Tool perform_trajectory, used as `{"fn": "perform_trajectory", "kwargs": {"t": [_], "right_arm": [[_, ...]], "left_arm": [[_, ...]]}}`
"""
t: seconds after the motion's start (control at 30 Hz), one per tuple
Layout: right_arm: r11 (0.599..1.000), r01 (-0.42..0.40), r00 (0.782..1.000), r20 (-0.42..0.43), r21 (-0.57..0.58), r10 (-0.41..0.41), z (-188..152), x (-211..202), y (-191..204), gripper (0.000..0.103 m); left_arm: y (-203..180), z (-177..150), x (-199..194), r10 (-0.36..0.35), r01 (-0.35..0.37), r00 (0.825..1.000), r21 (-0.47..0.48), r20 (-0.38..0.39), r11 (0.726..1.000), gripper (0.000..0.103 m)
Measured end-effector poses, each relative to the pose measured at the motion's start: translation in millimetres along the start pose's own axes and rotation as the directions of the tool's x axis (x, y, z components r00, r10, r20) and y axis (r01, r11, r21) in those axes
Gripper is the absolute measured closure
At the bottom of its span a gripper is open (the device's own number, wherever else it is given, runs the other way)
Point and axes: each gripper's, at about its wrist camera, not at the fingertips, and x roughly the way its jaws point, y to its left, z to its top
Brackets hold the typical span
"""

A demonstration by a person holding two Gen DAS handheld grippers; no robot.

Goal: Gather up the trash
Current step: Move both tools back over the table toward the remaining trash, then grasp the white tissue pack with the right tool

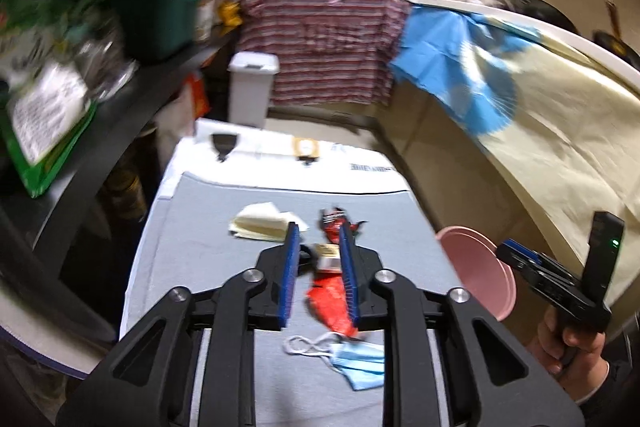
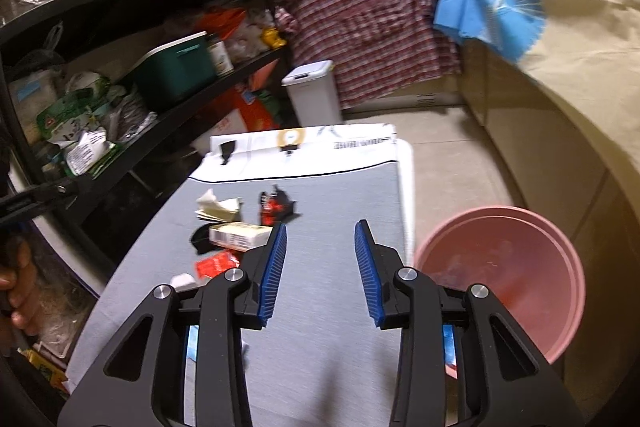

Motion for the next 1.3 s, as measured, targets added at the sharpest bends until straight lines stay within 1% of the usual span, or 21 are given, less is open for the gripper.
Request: {"fn": "perform_trajectory", "kwargs": {"t": [0.1, 0.23, 0.3, 0.47, 0.57, 0.67, 0.73, 0.83, 0.93, 1.13, 1.2, 1.27, 1.3], "right_arm": [[0.999, -0.026, 0.999, -0.022, -0.022, 0.026, 1, 20, 11, 0.067], [0.996, -0.07, 0.996, -0.063, -0.048, 0.067, 0, 48, 26, 0.067], [0.995, -0.085, 0.994, -0.078, -0.058, 0.08, -1, 60, 31, 0.067], [0.989, -0.137, 0.983, -0.135, -0.054, 0.129, 1, 96, 40, 0.065], [0.986, -0.162, 0.973, -0.169, -0.033, 0.154, 1, 115, 39, 0.06], [0.982, -0.186, 0.963, -0.201, -0.021, 0.178, 2, 132, 39, 0.053], [0.978, -0.207, 0.954, -0.225, -0.016, 0.198, 2, 143, 39, 0.042], [0.975, -0.223, 0.945, -0.247, -0.01, 0.213, 3, 157, 38, 0.033], [0.971, -0.241, 0.936, -0.266, -0.006, 0.23, 4, 168, 37, 0.03], [0.958, -0.288, 0.907, -0.32, -0.001, 0.273, 2, 187, 39, 0.026], [0.954, -0.301, 0.897, -0.339, -0.002, 0.283, -1, 193, 40, 0.024], [0.95, -0.313, 0.889, -0.354, -0.007, 0.29, -3, 197, 42, 0.022], [0.948, -0.317, 0.886, -0.361, -0.011, 0.292, -5, 199, 43, 0.022]], "left_arm": [[17, -5, 16, 0.031, -0.031, 0.999, -0.021, -0.018, 0.999, 0.086], [30, -11, 37, 0.048, -0.049, 0.998, -0.031, -0.046, 0.998, 0.086], [35, -14, 48, 0.043, -0.046, 0.997, -0.043, -0.061, 0.998, 0.086], [36, -18, 66, 0.037, -0.038, 0.996, -0.02, -0.085, 0.999, 0.086], [39, -21, 78, 0.03, -0.033, 0.994, -0.027, -0.106, 0.999, 0.086], [44, -25, 92, 0.027, -0.031, 0.991, -0.027, -0.132, 0.999, 0.086], [46, -28, 100, 0.017, -0.022, 0.989, -0.031, -0.149, 0.999, 0.086], [46, -30, 110, 0.002, -0.007, 0.986, -0.029, -0.166, 1.0, 0.086], [46, -33, 121, -0.009, 0.003, 0.983, -0.03, -0.183, 1.0, 0.085], [46, -39, 138, -0.015, 0.009, 0.976, -0.028, -0.219, 1.0, 0.085], [47, -40, 142, -0.02, 0.013, 0.973, -0.032, -0.229, 0.999, 0.082], [49, -41, 144, -0.018, 0.01, 0.972, -0.036, -0.234, 0.999, 0.071], [49, -42, 146, -0.02, 0.01, 0.972, -0.043, -0.235, 0.999, 0.07]]}}
